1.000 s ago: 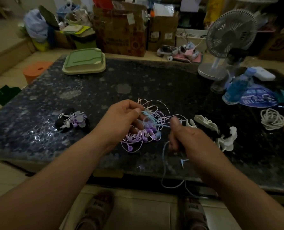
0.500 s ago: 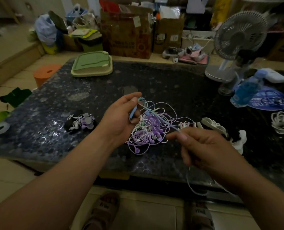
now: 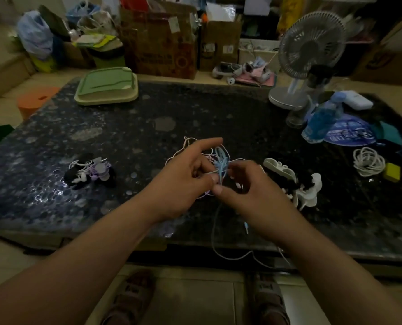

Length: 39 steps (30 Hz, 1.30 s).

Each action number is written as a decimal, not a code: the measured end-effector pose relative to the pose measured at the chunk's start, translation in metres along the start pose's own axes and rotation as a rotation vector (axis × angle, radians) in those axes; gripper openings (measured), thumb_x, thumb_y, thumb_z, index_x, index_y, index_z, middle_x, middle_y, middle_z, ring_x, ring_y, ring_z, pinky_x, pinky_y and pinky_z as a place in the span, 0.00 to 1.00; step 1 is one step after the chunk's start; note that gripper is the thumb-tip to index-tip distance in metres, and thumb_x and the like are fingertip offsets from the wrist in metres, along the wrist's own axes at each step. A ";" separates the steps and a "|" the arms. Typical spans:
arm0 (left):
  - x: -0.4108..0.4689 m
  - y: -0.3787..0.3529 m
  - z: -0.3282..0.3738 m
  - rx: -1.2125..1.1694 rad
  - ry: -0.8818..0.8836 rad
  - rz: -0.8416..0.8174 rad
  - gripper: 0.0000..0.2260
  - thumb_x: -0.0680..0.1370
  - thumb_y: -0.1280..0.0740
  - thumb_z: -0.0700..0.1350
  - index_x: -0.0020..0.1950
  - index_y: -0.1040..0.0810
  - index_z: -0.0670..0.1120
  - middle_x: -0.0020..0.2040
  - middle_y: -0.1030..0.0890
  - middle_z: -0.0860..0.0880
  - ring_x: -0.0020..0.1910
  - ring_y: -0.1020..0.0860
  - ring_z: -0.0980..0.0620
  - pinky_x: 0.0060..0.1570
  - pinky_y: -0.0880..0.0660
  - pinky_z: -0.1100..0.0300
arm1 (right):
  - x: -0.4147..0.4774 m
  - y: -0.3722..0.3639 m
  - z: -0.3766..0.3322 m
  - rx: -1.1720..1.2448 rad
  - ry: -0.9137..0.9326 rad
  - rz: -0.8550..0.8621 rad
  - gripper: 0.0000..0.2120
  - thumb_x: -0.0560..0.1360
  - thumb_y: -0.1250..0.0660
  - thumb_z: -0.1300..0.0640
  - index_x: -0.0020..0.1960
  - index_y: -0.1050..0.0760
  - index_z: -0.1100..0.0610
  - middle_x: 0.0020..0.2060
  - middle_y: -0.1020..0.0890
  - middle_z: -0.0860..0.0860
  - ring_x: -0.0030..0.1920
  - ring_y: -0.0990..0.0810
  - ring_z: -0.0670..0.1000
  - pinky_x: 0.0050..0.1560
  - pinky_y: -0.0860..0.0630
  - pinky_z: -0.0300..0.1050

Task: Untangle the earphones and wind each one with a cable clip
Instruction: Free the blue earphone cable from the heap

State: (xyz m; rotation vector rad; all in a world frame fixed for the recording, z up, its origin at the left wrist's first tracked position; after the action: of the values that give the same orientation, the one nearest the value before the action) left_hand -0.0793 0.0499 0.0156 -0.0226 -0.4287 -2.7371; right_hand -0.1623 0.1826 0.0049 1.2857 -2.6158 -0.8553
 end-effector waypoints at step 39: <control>-0.002 0.029 -0.011 0.158 0.028 0.060 0.10 0.84 0.34 0.40 0.62 0.21 0.53 0.42 0.17 0.52 0.39 0.20 0.56 0.42 0.23 0.64 | 0.001 0.030 0.006 0.984 -0.126 0.143 0.19 0.79 0.41 0.59 0.29 0.25 0.54 0.32 0.24 0.53 0.32 0.25 0.51 0.37 0.23 0.47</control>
State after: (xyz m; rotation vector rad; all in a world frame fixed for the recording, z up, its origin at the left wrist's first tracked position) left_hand -0.0660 0.0217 0.0136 0.0438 -0.6251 -2.6331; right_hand -0.1855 0.1995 0.0152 1.1435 -3.2897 0.4907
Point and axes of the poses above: each hand's wrist, its own x-axis towards the middle knuckle, its own y-axis out of the back of the hand, z = x × y, the point moved 7 cm from there along x, towards the middle knuckle
